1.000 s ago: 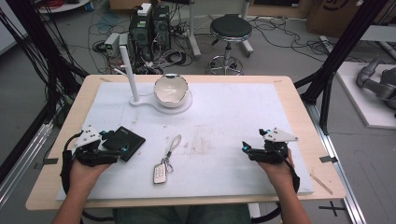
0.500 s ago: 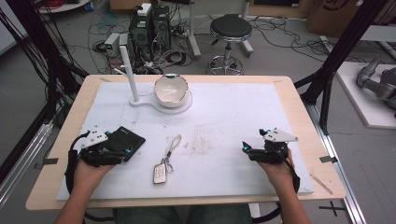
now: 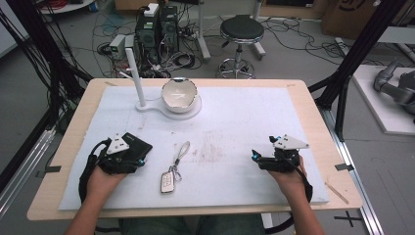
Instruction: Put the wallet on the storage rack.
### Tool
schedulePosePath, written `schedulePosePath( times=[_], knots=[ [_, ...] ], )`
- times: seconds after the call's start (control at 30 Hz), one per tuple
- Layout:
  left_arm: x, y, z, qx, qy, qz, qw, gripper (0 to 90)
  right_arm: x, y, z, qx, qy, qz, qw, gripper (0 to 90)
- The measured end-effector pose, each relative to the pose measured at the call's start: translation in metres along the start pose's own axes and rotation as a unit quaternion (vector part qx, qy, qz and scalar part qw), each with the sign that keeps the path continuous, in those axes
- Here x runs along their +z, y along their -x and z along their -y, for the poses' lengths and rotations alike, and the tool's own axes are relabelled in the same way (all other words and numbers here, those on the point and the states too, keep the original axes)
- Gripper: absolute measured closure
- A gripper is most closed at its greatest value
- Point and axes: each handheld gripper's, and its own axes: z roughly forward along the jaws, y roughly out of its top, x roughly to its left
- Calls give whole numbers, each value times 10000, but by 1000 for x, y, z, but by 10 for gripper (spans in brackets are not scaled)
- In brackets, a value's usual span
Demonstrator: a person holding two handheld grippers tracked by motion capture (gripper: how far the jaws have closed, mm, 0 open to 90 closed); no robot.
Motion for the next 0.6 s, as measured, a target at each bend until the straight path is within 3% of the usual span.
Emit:
schedulePosePath(
  times=[0.1,0.23,0.27,0.47,0.6],
  knots=[
    [2,2,1,10,-71,-35,10000,326,-1,1,0,25,2,2,10000,180],
    [3,6,1,228,-160,-168,9995,334,-1,1,1,58,-20,19,10000,180],
    [4,8,1,398,-208,-249,9987,345,0,1,1,64,-20,19,10000,180],
    [3,11,1,494,-229,-250,9982,395,1,0,1,41,-26,20,10000,180],
    [2,19,-5,900,-402,-255,9948,538,1,-1,0,31,-43,13,10000,180]
  ],
)
